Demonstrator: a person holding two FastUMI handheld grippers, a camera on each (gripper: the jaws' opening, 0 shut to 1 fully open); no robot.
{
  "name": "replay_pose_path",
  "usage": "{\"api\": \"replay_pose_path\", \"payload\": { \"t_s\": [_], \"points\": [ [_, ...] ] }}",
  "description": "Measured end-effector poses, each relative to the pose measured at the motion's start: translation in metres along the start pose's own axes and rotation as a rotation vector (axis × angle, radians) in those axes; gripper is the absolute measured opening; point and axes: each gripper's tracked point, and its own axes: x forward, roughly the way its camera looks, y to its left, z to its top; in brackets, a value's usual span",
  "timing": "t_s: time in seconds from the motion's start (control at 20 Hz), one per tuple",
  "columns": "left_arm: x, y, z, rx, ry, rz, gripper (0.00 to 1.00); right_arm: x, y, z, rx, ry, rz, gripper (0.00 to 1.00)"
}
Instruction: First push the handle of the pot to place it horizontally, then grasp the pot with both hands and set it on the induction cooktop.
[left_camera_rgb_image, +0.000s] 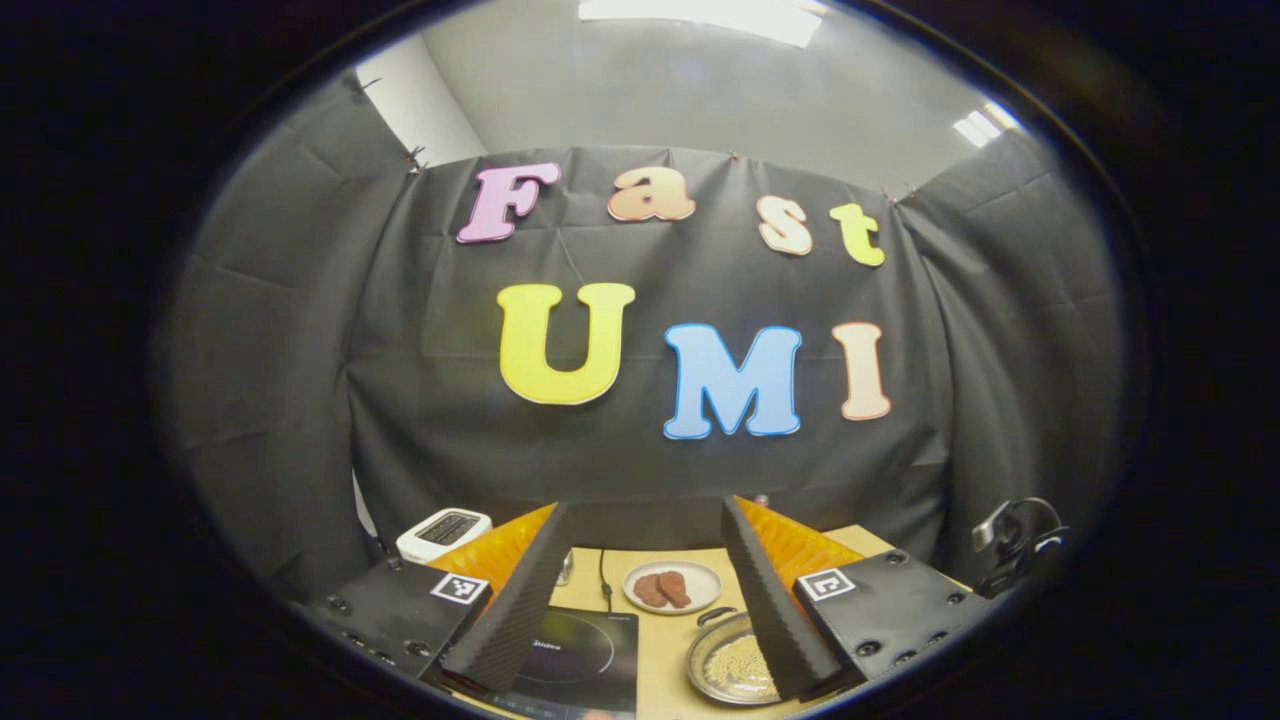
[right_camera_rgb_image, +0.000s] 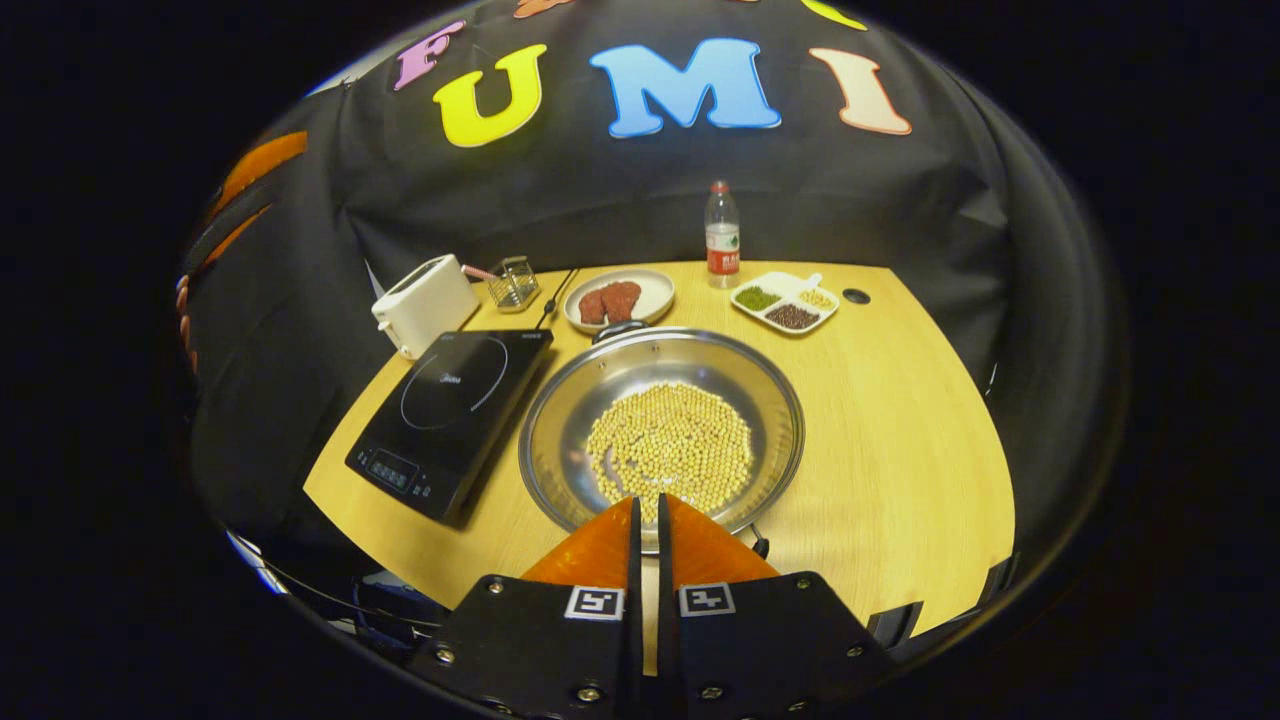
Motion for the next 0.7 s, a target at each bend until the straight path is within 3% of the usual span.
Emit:
{"api": "replay_pose_path", "payload": {
  "t_s": [0.4,0.7],
  "points": [
    [0.0,0.009,-0.006,0.003,0.02,0.027,0.97,0.028,0.005,-0.056,0.072,0.208,0.054,0.06],
    [-0.002,0.019,-0.01,-0.006,0.033,0.053,0.95,0.046,0.006,-0.07,0.059,0.263,0.038,0.06]
  ]
}}
